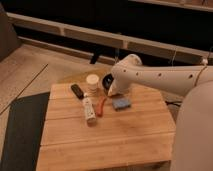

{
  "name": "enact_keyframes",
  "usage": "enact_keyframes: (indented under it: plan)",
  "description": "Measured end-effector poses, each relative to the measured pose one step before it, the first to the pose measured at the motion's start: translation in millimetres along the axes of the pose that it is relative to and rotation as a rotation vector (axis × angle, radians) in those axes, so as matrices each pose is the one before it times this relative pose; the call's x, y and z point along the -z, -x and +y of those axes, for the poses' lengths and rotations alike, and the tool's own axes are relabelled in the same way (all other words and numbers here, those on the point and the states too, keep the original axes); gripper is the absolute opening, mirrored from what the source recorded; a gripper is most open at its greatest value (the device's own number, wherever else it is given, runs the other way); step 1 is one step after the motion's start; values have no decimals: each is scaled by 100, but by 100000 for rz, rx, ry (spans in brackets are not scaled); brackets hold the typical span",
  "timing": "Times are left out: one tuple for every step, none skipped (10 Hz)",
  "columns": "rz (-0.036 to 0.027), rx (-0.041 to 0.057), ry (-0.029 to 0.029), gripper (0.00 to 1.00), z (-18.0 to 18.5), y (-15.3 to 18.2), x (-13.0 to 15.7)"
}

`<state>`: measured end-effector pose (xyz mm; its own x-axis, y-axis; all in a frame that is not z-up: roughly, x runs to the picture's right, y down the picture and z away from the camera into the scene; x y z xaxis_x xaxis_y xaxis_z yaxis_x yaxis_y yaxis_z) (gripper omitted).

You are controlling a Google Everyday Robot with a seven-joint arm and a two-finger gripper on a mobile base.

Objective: Place the white sponge in the ceramic bowl

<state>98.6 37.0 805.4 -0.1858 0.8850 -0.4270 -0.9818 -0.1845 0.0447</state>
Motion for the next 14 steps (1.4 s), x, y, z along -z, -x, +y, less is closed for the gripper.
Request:
enact_keyframes:
  plan:
    - [-969, -63, 222, 65, -954, 275, -225]
    - [-171, 110, -635, 65, -1485, 34, -349]
    - [-127, -194, -822, 65, -900, 50, -82]
    - [274, 36, 347, 65, 233, -91, -41]
    - [113, 404, 280, 65, 338, -49, -20]
    - [-116, -46, -41, 65, -75, 28, 15]
    - [-541, 252, -63, 65, -154, 139, -18]
    - [-963, 1885, 62, 65, -67, 301, -255]
    - [-1947, 4902, 1008, 65, -9, 659, -799]
    - [-822, 2021, 983, 65, -179, 310, -516]
    - [-446, 1830, 1370, 65, -196, 225, -728]
    - [304, 1764, 2120, 65, -10, -5, -875]
    - [787, 2203, 2387, 65, 424, -268, -735]
    - [1189, 1679, 1740, 65, 322, -372, -638]
